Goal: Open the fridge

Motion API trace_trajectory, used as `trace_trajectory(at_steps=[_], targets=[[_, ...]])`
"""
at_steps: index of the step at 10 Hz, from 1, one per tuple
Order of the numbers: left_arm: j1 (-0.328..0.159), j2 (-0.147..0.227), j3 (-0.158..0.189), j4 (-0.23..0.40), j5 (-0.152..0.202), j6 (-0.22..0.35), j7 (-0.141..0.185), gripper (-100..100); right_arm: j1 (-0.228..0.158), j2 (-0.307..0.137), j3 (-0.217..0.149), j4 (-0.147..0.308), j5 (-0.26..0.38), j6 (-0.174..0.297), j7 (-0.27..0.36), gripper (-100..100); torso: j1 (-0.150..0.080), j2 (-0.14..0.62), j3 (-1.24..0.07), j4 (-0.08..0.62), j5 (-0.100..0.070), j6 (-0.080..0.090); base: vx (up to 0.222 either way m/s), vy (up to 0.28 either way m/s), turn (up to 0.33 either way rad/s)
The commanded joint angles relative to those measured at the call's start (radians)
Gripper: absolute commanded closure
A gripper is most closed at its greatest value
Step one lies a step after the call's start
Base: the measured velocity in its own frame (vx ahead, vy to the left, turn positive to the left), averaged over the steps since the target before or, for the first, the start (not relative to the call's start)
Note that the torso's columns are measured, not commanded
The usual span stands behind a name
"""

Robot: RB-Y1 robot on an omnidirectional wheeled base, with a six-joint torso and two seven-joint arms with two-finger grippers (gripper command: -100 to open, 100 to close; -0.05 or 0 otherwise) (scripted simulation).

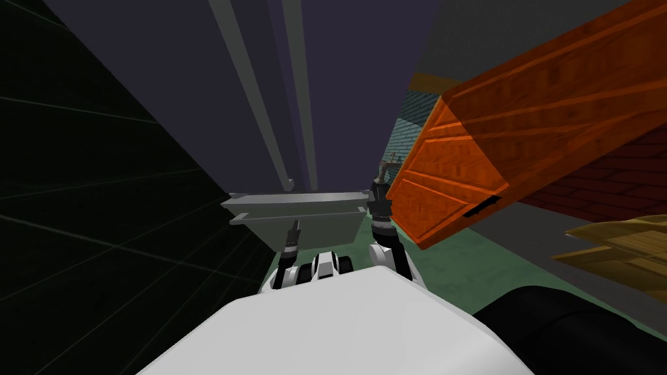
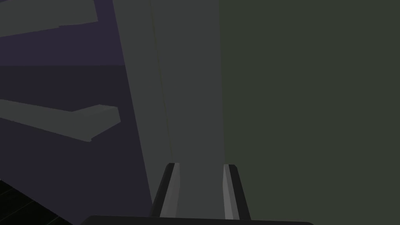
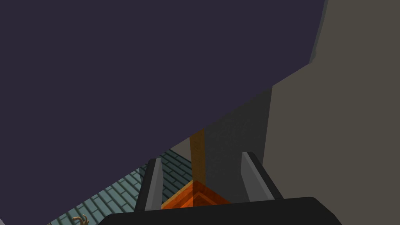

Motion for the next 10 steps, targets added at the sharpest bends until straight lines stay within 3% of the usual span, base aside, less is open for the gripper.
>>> trace_trajectory(at_steps=[1,10], targets=[[-0.009,-0.001,0.001,-0.003,0.0,0.02,0.001,100,0.0,0.0,0.0,0.0,0.0,0.0,0.0,0,-0.001,0.0,0.0,0.001,0.0,0.001,-0.082,0.001,0.006],[0.003,0.003,-0.016,-0.04,-0.01,0.038,0.011,100,0.0,0.0,0.0,0.0,0.0,0.0,0.0,0,0.003,0.004,0.002,0.001,0.0,-0.002,-0.171,0.012,0.021]])
